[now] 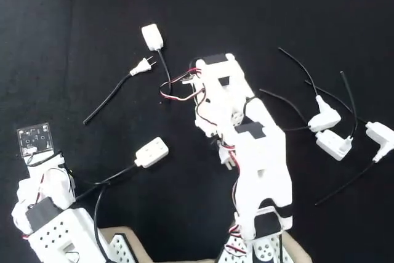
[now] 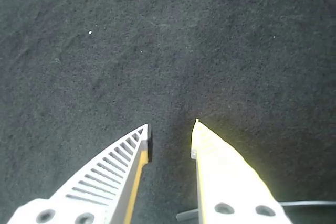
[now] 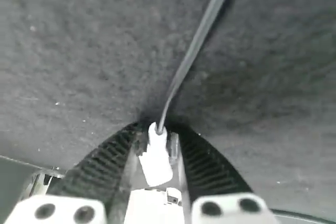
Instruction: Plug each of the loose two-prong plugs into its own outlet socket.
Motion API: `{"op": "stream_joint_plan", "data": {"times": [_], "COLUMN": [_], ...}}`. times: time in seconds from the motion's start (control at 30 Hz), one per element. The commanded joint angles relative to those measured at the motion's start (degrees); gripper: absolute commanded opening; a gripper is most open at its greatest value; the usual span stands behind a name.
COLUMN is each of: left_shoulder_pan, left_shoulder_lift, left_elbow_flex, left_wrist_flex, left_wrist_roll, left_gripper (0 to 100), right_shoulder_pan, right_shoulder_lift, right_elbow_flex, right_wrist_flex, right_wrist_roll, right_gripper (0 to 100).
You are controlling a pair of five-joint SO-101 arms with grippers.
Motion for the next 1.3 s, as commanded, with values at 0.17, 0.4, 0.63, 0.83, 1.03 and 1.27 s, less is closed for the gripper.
{"op": "stream_joint_plan", "data": {"times": [0.17, 0.4, 0.63, 0.83, 1.03, 1.27], "left_shoulder_pan": [0.5, 0.5, 0.5, 0.5, 0.5, 0.5], "left_shoulder_lift": [-0.2, -0.2, -0.2, -0.2, -0.2, -0.2], "left_elbow_flex": [-0.2, -0.2, -0.2, -0.2, -0.2, -0.2], "left_wrist_flex": [-0.4, -0.4, -0.4, -0.4, -0.4, -0.4], "left_wrist_roll": [-0.5, -0.5, -0.5, -0.5, -0.6, -0.6], "left_gripper": [14, 14, 14, 14, 14, 14], "right_shoulder_pan": [-0.2, -1.6, -3.6, -3.4, -3.4, -3.4], "right_shoulder_lift": [1.5, 1.6, -1.7, -2.3, -2.3, -2.9], "right_elbow_flex": [1.1, 2.3, 8.0, 8.8, 8.6, 8.2], "right_wrist_flex": [1.6, 2.0, 1.9, 1.1, 0.6, 0.7], "right_wrist_roll": [0.4, 0.4, 0.0, 0.0, 0.4, 0.5], "right_gripper": [5.4, 24.6, 15.5, 3.1, 2.5, 1.2]}}
